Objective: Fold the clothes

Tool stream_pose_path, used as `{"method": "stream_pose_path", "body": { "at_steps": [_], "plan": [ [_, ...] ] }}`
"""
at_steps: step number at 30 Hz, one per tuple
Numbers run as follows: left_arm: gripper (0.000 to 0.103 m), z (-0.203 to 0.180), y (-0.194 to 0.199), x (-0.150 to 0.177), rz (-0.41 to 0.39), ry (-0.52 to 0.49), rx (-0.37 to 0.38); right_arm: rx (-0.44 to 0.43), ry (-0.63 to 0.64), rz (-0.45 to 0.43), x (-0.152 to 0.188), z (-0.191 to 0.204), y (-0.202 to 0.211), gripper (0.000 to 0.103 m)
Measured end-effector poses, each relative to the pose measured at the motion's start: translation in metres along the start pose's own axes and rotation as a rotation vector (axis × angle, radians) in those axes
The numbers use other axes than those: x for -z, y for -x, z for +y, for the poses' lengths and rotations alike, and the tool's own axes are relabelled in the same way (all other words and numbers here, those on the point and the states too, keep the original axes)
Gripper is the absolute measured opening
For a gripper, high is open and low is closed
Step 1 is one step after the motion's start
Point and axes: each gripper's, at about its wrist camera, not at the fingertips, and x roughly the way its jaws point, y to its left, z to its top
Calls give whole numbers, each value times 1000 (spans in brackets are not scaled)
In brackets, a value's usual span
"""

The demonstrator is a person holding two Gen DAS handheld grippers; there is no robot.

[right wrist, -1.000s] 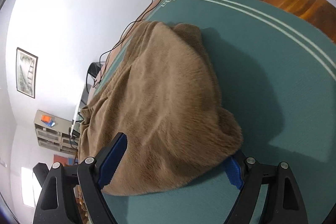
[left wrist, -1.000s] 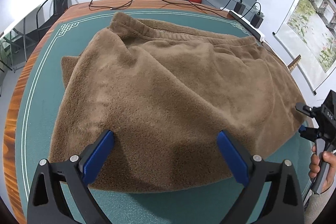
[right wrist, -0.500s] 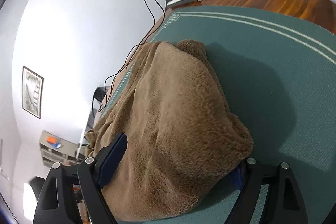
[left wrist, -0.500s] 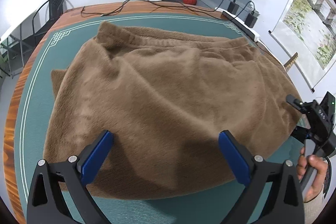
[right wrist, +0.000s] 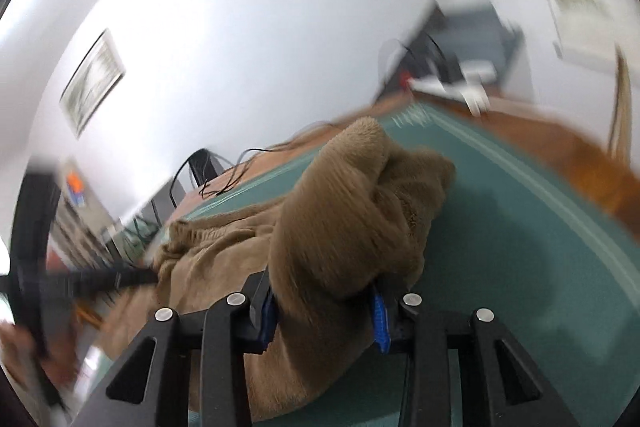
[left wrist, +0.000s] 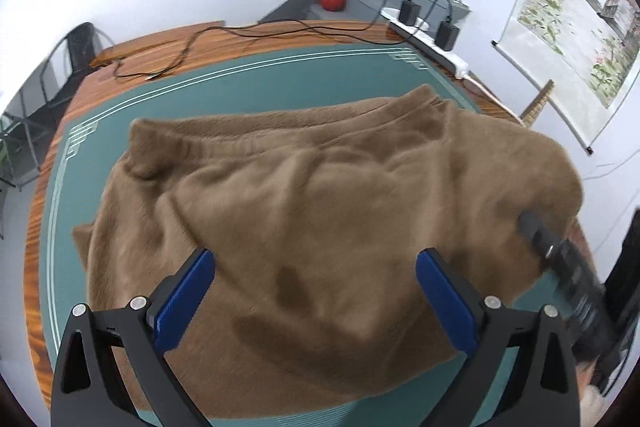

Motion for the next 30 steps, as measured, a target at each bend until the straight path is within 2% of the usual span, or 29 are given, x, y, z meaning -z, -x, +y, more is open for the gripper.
{"method": "stream_pose_path", "body": {
  "at_steps": [5,11,16,19,26,28,30],
  "plan": [
    [102,-22,-14,-38,98,10,106,34,183,-47,10,34,-13,39],
    [102,-78,-41,-71,271,-105,219,52,252,-61,18,41,-3,39],
    [102,-122,-67,-94,320,-232,170,67,264,-64,21,42,-3,39],
    [102,-135,-81,-103,347,-244,158,69,261,-65,22,41,-2,39],
    [102,-166,-93,-109,368,-268,225,59,267,-61,25,44,2,39],
    [102,-178,-103,-108,403,-291,213,58,263,-61,24,43,2,39],
    [102,-190,-116,-103,446,-329,167,56,260,-61,24,42,3,39]
  ]
}}
